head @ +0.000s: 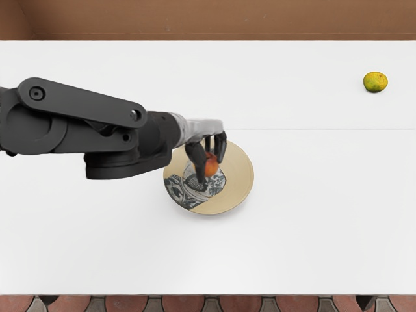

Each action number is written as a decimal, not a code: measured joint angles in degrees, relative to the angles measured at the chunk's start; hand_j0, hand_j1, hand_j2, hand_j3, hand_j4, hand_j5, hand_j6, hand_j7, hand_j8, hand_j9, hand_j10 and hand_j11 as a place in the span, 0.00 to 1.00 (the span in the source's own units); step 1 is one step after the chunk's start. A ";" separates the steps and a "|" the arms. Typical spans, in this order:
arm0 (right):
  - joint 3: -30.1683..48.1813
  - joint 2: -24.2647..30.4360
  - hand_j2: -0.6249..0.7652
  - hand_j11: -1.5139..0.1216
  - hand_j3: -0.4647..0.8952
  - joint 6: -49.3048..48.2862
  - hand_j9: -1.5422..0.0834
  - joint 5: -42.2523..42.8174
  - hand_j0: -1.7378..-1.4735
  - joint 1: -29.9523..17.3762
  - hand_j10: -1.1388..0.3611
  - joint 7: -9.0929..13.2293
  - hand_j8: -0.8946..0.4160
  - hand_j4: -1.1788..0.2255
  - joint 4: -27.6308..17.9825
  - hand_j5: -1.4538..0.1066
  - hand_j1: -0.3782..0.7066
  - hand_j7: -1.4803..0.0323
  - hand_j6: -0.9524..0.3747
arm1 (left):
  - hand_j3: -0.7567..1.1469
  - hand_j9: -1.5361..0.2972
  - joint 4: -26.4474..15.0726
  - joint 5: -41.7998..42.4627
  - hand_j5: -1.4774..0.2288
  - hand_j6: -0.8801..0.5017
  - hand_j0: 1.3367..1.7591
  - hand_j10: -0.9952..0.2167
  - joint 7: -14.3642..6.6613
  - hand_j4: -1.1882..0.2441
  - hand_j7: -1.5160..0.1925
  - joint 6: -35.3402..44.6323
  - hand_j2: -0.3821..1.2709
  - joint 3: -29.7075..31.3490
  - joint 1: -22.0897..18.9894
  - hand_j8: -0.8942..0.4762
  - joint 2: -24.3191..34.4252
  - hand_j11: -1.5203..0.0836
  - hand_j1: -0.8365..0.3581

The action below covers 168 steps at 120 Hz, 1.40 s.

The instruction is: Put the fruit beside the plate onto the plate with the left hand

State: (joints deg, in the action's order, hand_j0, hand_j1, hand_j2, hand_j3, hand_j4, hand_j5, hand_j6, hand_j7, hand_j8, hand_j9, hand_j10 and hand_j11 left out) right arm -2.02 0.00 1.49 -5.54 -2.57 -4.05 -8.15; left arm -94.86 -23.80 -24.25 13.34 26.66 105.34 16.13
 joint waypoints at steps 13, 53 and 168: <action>0.00 0.00 0.44 0.90 0.34 0.00 0.92 0.00 0.30 0.01 0.74 -0.01 0.66 0.82 0.01 0.90 0.06 0.95 0.69 | 0.40 0.21 0.06 -0.04 0.14 0.35 0.75 0.12 0.06 0.26 0.20 0.14 0.56 -0.21 -0.14 0.38 -0.05 0.23 0.41; 0.00 0.00 0.44 0.90 0.34 0.00 0.92 0.00 0.30 0.02 0.74 0.00 0.66 0.82 0.00 0.90 0.06 0.95 0.69 | 0.40 0.45 0.27 -0.17 0.44 0.33 0.76 0.37 0.33 0.46 0.47 0.52 0.36 -0.75 -0.74 0.35 0.04 0.51 0.52; 0.00 0.00 0.44 0.90 0.34 0.00 0.92 0.00 0.30 0.02 0.74 0.00 0.66 0.82 -0.01 0.90 0.06 0.95 0.69 | 0.40 0.66 6.04 17.58 0.67 0.45 0.76 0.61 1.75 0.65 0.69 -47.32 0.26 -37.18 -34.16 0.46 44.91 0.74 0.74</action>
State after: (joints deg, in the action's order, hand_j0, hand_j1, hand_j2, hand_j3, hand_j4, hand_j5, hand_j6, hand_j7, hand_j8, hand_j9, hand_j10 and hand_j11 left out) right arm -2.02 0.00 1.49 -5.53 -2.55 -4.05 -8.16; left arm -88.82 -6.22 -22.51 -33.98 -10.52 71.19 61.04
